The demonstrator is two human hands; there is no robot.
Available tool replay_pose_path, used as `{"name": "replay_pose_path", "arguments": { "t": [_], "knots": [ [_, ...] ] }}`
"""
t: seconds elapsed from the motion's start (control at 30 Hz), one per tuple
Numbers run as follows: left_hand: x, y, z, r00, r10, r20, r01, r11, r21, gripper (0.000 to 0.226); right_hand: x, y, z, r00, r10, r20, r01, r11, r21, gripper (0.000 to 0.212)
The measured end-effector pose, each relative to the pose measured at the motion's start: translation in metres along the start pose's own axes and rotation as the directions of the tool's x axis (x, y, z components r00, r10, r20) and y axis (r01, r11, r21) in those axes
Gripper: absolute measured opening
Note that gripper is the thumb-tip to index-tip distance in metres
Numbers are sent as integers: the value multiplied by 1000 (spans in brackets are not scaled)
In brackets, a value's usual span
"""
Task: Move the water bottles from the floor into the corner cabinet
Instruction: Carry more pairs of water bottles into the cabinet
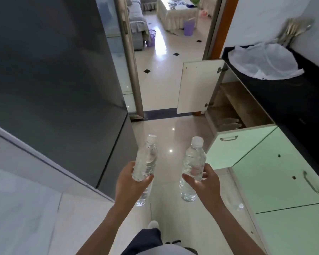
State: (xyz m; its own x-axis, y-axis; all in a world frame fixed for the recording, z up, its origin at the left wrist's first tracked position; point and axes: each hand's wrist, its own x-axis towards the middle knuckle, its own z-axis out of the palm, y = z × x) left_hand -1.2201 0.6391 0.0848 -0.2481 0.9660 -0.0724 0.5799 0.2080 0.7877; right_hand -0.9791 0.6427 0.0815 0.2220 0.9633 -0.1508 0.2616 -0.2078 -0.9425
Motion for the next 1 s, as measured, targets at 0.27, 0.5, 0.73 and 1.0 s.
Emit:
{"name": "replay_pose_path", "arguments": {
  "t": [0.27, 0.5, 0.73, 1.0],
  "knots": [
    [103, -24, -11, 997, -28, 75, 32, 998, -55, 43, 74, -12, 56, 997, 76, -34, -80, 990, -116, 42],
    [210, -1, 24, 988, -85, 126, 98, 989, -108, 51, 185, -26, 71, 994, 89, -59, -97, 986, -136, 43],
    [354, 72, 63, 993, -31, 117, 46, 991, -128, 54, 342, -62, 63, 998, 36, -60, -39, 998, -44, 45],
    [485, 156, 108, 981, 115, 158, -100, 990, -99, 46, 461, -86, 32, 973, 79, -219, -70, 996, 50, 41]
  ]
}}
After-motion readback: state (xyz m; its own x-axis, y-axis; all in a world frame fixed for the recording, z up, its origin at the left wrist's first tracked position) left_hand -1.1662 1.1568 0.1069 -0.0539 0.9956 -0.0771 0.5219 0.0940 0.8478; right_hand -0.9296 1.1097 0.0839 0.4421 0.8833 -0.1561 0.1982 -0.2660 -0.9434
